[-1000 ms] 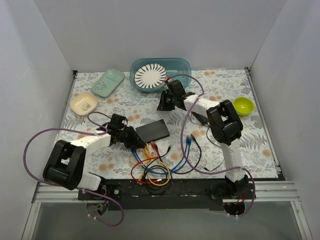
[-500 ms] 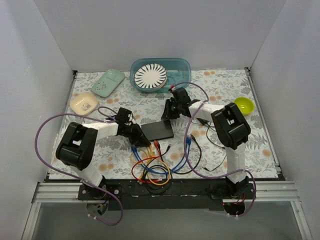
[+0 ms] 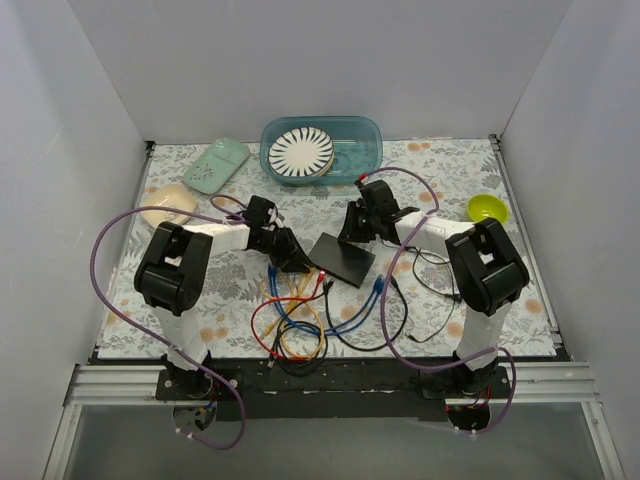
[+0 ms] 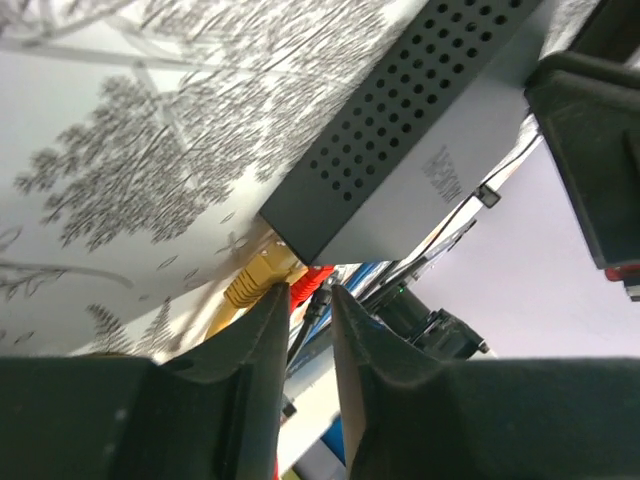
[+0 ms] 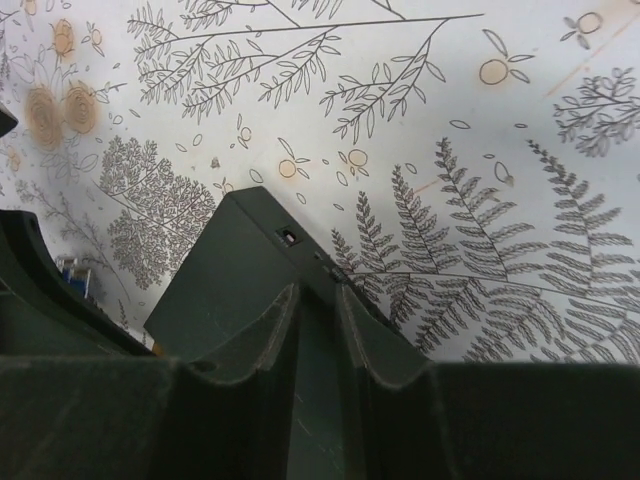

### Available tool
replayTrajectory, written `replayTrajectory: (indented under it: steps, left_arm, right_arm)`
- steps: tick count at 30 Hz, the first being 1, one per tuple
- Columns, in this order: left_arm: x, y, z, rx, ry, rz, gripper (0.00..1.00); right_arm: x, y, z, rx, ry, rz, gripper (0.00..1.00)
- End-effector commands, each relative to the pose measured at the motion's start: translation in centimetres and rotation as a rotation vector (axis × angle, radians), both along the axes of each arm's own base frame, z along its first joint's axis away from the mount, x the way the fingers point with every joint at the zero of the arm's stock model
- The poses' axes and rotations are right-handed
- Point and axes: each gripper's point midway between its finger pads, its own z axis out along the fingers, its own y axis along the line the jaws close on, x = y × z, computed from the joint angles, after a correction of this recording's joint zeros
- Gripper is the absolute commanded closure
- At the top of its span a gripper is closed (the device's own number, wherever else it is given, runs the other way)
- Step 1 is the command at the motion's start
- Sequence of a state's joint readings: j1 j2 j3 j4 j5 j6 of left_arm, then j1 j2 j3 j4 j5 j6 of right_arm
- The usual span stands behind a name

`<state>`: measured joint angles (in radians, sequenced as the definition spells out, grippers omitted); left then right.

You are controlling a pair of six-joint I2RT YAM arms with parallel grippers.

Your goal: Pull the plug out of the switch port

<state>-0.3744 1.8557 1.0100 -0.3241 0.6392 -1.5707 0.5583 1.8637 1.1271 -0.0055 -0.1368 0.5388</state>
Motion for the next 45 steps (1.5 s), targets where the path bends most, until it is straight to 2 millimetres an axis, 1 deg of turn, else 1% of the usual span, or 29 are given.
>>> replayTrajectory:
  steps: [1, 2, 3, 4, 5, 6, 7, 8, 9, 10, 11, 13, 14, 15, 16, 17, 18, 21, 27, 32, 35, 39, 41, 43, 45]
  left_arm:
    - [5.0, 1.0, 1.5, 0.059, -0.258, 0.103, 0.73]
    - [5.1, 1.1, 2.2, 0.053, -0.29, 0.114, 0.71]
    - [5.6, 0.9, 4.5, 0.018, -0.358, 0.129, 0.7]
    - [5.6, 0.9, 5.2, 0.004, -0.375, 0.137, 0.65]
    - [5.3, 0.9, 5.6, -0.017, -0.38, 0.14, 0.62]
    - [5.1, 0.8, 6.5, -0.044, -0.392, 0.143, 0.59]
    - [4.9, 0.8, 6.7, -0.068, -0.374, 0.158, 0.55]
    - [4.5, 0.6, 6.9, -0.108, -0.374, 0.155, 0.53]
    - [4.2, 0.6, 6.8, -0.123, -0.366, 0.157, 0.53]
    - [4.1, 0.7, 6.7, -0.13, -0.359, 0.159, 0.52]
    - [3.9, 1.0, 6.2, -0.128, -0.352, 0.158, 0.52]
    - [3.6, 1.1, 5.3, -0.13, -0.328, 0.141, 0.52]
    - [3.7, 1.3, 4.9, -0.135, -0.334, 0.133, 0.53]
    - [3.1, 1.1, 4.9, -0.16, -0.323, 0.108, 0.54]
    - [3.0, 1.2, 4.4, -0.159, -0.313, 0.102, 0.55]
    - [3.1, 1.2, 4.5, -0.166, -0.33, 0.092, 0.55]
    - [2.4, 1.1, 4.2, -0.18, -0.32, 0.079, 0.55]
    - [2.0, 1.1, 4.2, -0.198, -0.334, 0.074, 0.56]
    - [0.8, 1.8, 2.7, -0.178, -0.309, 0.056, 0.61]
    - [0.2, 2.0, 1.6, -0.193, -0.295, 0.048, 0.63]
    - [-0.1, 1.8, 0.7, -0.202, -0.268, 0.042, 0.64]
    - [-0.5, 1.7, -0.1, -0.215, -0.241, 0.038, 0.65]
    - [-0.4, 1.6, -0.3, -0.225, -0.239, 0.042, 0.65]
    - [-0.2, 1.6, -0.5, -0.225, -0.237, 0.045, 0.65]
    - [0.1, 1.4, -0.3, -0.235, -0.246, 0.045, 0.65]
  right_arm:
    - [-0.3, 0.0, 4.7, 0.023, -0.089, 0.021, 0.71]
    - [-0.3, 0.2, 6.4, 0.043, -0.13, 0.032, 0.7]
    - [-0.6, 0.6, 7.0, 0.06, -0.137, 0.053, 0.7]
    - [-1.0, 0.9, 7.4, 0.073, -0.135, 0.074, 0.69]
    - [-1.6, 1.0, 7.3, 0.081, -0.116, 0.093, 0.69]
    - [-2.9, 1.8, 7.3, 0.127, -0.077, 0.144, 0.69]
    - [-3.8, 2.0, 6.5, 0.156, -0.056, 0.171, 0.69]
    - [-4.4, 2.4, 6.2, 0.191, -0.041, 0.193, 0.7]
    - [-5.7, 2.9, 5.9, 0.237, 0.005, 0.22, 0.71]
    - [-5.9, 3.2, 5.8, 0.271, 0.004, 0.227, 0.73]
    - [-6.9, 3.0, 4.4, 0.276, 0.05, 0.228, 0.74]
    - [-7.6, 3.3, 3.8, 0.306, 0.094, 0.241, 0.76]
    - [-7.9, 3.3, 3.1, 0.305, 0.119, 0.245, 0.77]
    - [-8.2, 3.4, 2.9, 0.31, 0.135, 0.254, 0.77]
    - [-8.2, 3.3, 2.7, 0.308, 0.139, 0.249, 0.78]
    - [-8.3, 3.3, 2.3, 0.303, 0.147, 0.248, 0.78]
    - [-8.4, 3.2, 2.2, 0.303, 0.151, 0.248, 0.78]
    - [-8.7, 3.3, 1.3, 0.308, 0.191, 0.234, 0.79]
    - [-9.1, 3.3, -0.4, 0.363, 0.275, 0.167, 0.82]
    - [-8.7, 2.9, -1.3, 0.363, 0.3, 0.122, 0.83]
    - [-8.2, 2.8, -1.4, 0.384, 0.311, 0.095, 0.83]
    - [-7.5, 3.1, -0.7, 0.416, 0.302, 0.09, 0.84]
    - [-7.3, 3.2, -0.3, 0.416, 0.29, 0.102, 0.84]
    - [-6.8, 3.4, 0.8, 0.416, 0.258, 0.114, 0.84]
    - [-6.1, 3.8, 2.7, 0.424, 0.202, 0.144, 0.84]
